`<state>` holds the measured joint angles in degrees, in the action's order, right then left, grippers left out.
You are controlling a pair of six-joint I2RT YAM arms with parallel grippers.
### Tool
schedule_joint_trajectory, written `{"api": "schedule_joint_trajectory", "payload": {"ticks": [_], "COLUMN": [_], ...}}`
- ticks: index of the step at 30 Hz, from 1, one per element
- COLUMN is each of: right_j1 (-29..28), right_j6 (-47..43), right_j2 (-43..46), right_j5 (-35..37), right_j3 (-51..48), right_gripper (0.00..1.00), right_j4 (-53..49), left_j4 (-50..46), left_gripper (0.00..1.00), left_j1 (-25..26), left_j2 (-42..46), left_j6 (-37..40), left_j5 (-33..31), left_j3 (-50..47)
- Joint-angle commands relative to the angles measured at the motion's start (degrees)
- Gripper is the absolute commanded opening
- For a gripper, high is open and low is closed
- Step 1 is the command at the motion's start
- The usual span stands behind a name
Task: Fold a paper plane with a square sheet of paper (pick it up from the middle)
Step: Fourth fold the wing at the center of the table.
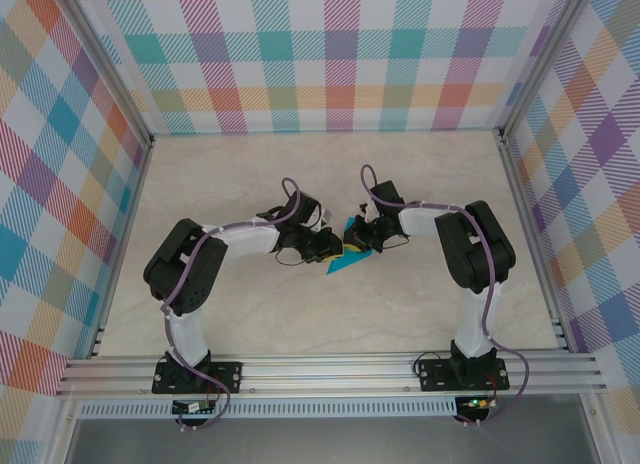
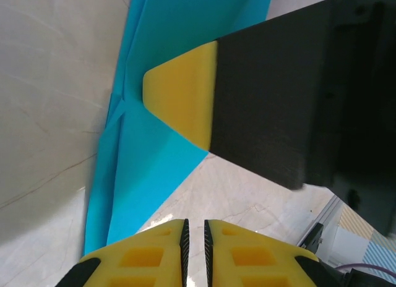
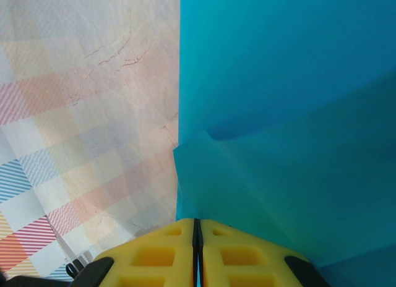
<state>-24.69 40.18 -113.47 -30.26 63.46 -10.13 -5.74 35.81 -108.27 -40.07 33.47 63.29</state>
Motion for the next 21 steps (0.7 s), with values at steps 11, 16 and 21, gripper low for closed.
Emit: {"api": "schedule_joint_trajectory", "payload": {"ticks": [11,16,21], "right_j1": [-0.2,-0.2,-0.2], "right_j6": [-0.5,-0.7,-0.6], "right_j2": [-4.3,-4.4,-4.4], "right_j5": [4.4,4.3,4.4], "right_j3": [-1.4,-1.3,-1.3], "right_gripper": [0.11,0.11,0.11], "right_j4": [-4.1,-4.4,-4.4], "left_j4": [-0.5,-1.5,-5.5], "left_gripper": [0.18,0.18,0.18], "left_j1": [0.7,1.2,1.3], "left_j2": [-3.0,-2.7,-3.5], "left_j6": [-0.4,0.7,2.7], "left_j5": [2.7,3.1,-1.1], "left_j3": [0.9,1.5,2.3]}}
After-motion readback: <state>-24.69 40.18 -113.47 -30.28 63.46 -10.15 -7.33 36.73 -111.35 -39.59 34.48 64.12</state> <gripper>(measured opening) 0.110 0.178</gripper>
